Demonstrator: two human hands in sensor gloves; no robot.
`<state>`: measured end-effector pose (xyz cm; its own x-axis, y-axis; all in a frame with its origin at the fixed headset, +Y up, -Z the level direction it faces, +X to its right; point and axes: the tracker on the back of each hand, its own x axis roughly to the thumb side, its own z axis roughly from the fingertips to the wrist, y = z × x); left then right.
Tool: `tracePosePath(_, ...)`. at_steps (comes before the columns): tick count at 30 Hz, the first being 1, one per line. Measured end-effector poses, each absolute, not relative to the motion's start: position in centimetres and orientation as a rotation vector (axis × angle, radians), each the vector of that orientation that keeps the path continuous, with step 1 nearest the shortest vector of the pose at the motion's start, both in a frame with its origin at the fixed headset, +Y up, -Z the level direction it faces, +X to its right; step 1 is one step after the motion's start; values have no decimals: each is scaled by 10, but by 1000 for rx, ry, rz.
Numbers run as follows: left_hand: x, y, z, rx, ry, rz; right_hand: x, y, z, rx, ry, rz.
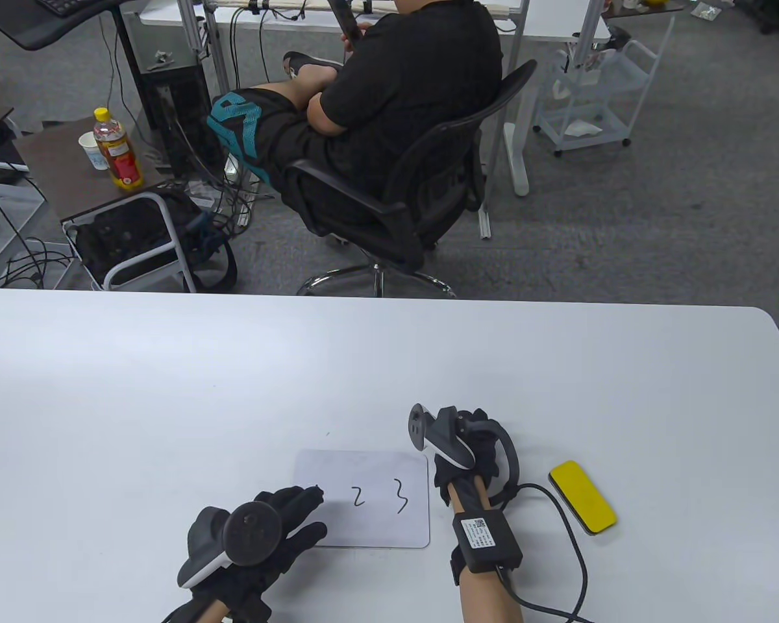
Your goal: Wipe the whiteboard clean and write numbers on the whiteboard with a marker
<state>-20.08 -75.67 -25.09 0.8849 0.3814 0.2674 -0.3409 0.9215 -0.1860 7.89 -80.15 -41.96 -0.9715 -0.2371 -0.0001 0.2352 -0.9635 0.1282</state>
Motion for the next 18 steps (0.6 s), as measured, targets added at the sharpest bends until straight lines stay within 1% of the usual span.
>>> tracePosePath(11,-201,-756,-251,-135,-305,362,82,-801,-418,28,-184,-2901)
tracePosePath(13,-202,-756,-251,-135,-301,356,83,-797,-414,25,-170,-2894)
tracePosePath(15,-202,-757,-251,-133,-294,345,85,-789,-406,-1,-112,-2902)
tracePosePath(18,-201,-758,-251,-116,-281,306,88,-776,-386,-60,-37,-2953)
